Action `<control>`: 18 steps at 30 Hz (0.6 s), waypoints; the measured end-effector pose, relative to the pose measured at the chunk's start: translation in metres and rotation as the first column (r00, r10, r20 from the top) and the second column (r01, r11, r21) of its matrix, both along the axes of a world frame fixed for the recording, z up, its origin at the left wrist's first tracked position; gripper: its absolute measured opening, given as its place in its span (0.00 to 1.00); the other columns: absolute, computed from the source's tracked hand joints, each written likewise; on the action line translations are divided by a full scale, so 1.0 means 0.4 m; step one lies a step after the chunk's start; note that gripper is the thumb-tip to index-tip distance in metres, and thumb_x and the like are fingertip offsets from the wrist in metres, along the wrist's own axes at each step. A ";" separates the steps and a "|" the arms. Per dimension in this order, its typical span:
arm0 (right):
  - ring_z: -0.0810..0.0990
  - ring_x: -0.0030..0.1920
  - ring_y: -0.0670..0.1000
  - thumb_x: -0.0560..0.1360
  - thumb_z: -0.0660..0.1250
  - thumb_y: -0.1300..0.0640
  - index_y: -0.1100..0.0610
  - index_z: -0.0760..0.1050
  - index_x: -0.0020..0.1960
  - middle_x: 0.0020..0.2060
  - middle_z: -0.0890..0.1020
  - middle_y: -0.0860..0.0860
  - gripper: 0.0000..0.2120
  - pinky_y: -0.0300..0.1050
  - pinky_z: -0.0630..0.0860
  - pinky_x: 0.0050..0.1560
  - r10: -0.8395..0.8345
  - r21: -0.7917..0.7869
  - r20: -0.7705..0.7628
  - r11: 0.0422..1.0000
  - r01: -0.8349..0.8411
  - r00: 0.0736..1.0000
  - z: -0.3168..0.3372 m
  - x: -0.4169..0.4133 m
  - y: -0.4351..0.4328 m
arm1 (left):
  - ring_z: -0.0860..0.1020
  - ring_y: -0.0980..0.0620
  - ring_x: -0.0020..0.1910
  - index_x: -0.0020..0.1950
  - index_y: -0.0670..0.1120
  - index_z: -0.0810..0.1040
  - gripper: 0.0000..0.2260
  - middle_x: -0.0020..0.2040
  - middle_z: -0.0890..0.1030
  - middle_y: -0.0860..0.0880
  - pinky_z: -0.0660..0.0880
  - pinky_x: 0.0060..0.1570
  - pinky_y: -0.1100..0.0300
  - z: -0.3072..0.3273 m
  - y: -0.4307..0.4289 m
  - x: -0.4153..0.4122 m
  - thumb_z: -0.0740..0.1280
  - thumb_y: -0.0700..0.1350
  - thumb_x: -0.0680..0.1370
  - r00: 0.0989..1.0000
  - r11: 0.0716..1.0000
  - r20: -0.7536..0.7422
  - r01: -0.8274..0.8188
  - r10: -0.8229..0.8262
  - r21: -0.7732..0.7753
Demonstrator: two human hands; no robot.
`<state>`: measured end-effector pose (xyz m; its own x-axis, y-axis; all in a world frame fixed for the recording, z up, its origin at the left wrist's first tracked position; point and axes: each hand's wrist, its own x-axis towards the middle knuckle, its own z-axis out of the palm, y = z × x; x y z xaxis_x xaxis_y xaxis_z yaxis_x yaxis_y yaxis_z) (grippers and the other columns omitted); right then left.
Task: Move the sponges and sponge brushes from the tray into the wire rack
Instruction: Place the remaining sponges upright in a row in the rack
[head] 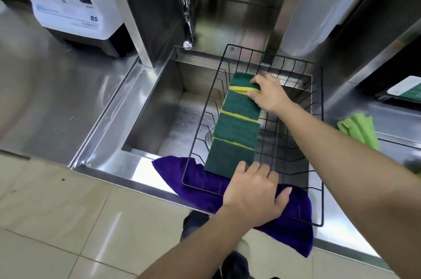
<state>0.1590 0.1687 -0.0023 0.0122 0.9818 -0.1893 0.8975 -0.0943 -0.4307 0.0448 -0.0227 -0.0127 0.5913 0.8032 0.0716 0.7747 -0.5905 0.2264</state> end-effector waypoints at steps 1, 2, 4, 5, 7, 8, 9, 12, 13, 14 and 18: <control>0.63 0.70 0.62 0.76 0.64 0.53 0.56 0.72 0.65 0.67 0.67 0.63 0.18 0.51 0.61 0.71 -0.013 -0.008 0.015 1.000 0.013 1.000 0.006 0.005 0.000 | 0.75 0.47 0.40 0.42 0.44 0.79 0.22 0.39 0.80 0.47 0.71 0.44 0.52 0.000 0.000 0.001 0.52 0.58 0.76 1.000 1.000 0.002 -0.002 0.002 0.008; 0.61 0.71 0.62 0.76 0.63 0.52 0.53 0.72 0.65 0.69 0.66 0.62 0.18 0.51 0.60 0.71 -0.028 -0.005 0.056 1.000 0.029 0.998 0.009 0.012 0.002 | 0.75 0.47 0.39 0.41 0.45 0.79 0.21 0.39 0.80 0.47 0.71 0.43 0.52 0.000 0.000 0.002 0.52 0.58 0.76 1.000 1.000 0.003 -0.007 0.007 0.013; 0.62 0.69 0.62 0.77 0.61 0.53 0.47 0.72 0.66 0.68 0.65 0.60 0.17 0.52 0.59 0.70 -0.073 -0.006 0.153 0.997 0.075 0.986 0.010 0.026 0.001 | 0.75 0.48 0.38 0.40 0.45 0.78 0.21 0.37 0.80 0.47 0.71 0.42 0.54 0.001 -0.001 0.003 0.53 0.57 0.75 1.000 1.000 0.006 -0.021 0.021 0.013; 0.64 0.68 0.63 0.78 0.60 0.55 0.46 0.72 0.67 0.67 0.65 0.60 0.18 0.52 0.61 0.69 -0.092 -0.016 0.154 0.995 0.095 0.984 0.009 0.030 -0.002 | 0.74 0.48 0.37 0.39 0.45 0.78 0.20 0.36 0.80 0.48 0.71 0.41 0.54 0.001 -0.002 0.004 0.54 0.57 0.75 1.000 1.000 0.011 -0.028 0.028 0.012; 0.68 0.67 0.62 0.77 0.60 0.62 0.51 0.71 0.68 0.67 0.68 0.60 0.20 0.49 0.65 0.69 -0.085 -0.061 0.053 0.994 0.088 0.995 0.004 0.030 -0.007 | 0.74 0.48 0.36 0.38 0.45 0.77 0.20 0.34 0.79 0.48 0.70 0.40 0.54 -0.001 -0.002 0.004 0.54 0.57 0.75 0.999 0.999 0.023 -0.042 0.042 0.013; 0.69 0.67 0.61 0.77 0.60 0.64 0.54 0.71 0.68 0.68 0.70 0.60 0.20 0.49 0.67 0.69 -0.074 -0.077 0.005 0.994 0.074 0.997 0.001 0.028 -0.011 | 0.74 0.47 0.35 0.37 0.44 0.77 0.20 0.34 0.79 0.48 0.70 0.39 0.54 -0.002 -0.001 0.004 0.54 0.57 0.75 0.998 0.999 0.028 -0.049 0.048 0.015; 0.71 0.66 0.60 0.76 0.59 0.66 0.55 0.71 0.68 0.68 0.72 0.60 0.21 0.50 0.69 0.67 -0.065 -0.082 -0.020 0.995 0.063 0.998 0.000 0.027 -0.015 | 0.74 0.47 0.35 0.37 0.44 0.77 0.20 0.34 0.79 0.48 0.70 0.39 0.54 -0.002 -0.001 0.004 0.54 0.56 0.75 0.998 0.998 0.030 -0.055 0.054 0.015; 0.75 0.50 0.53 0.75 0.57 0.68 0.54 0.69 0.69 0.69 0.71 0.59 0.24 0.37 0.75 0.47 -0.054 -0.121 -0.073 0.992 0.045 0.996 0.005 0.041 -0.026 | 0.74 0.47 0.35 0.37 0.44 0.77 0.19 0.34 0.79 0.48 0.71 0.39 0.54 0.000 -0.002 0.005 0.54 0.56 0.74 0.997 0.998 0.036 -0.067 0.067 0.010; 0.74 0.45 0.52 0.75 0.55 0.68 0.51 0.68 0.70 0.70 0.70 0.58 0.26 0.33 0.72 0.38 -0.059 -0.163 -0.092 0.986 0.043 0.994 0.010 0.049 -0.029 | 0.75 0.47 0.35 0.37 0.44 0.78 0.19 0.34 0.79 0.48 0.71 0.39 0.54 0.001 -0.002 0.006 0.54 0.56 0.74 0.997 0.998 0.036 -0.070 0.069 0.009; 0.75 0.44 0.52 0.75 0.55 0.68 0.49 0.67 0.71 0.71 0.68 0.57 0.28 0.32 0.71 0.35 -0.061 -0.206 -0.116 0.978 0.036 0.991 0.014 0.056 -0.033 | 0.75 0.47 0.35 0.37 0.44 0.78 0.19 0.34 0.79 0.47 0.71 0.39 0.54 0.000 -0.002 0.008 0.54 0.55 0.74 0.997 0.997 0.036 -0.072 0.071 0.006; 0.66 0.71 0.58 0.75 0.56 0.71 0.52 0.60 0.73 0.74 0.63 0.56 0.29 0.49 0.67 0.67 -0.135 -0.294 -0.321 0.955 0.037 0.938 0.029 0.063 -0.050 | 0.75 0.47 0.35 0.37 0.45 0.78 0.19 0.33 0.79 0.48 0.72 0.39 0.53 0.002 -0.001 0.010 0.54 0.55 0.74 0.996 0.997 0.036 -0.075 0.076 -0.009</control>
<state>0.1841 0.1487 0.0092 -0.0177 0.8863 -0.4628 0.6891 -0.3245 -0.6479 0.0489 -0.0232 -0.0118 0.5260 0.8462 0.0856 0.8083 -0.5287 0.2592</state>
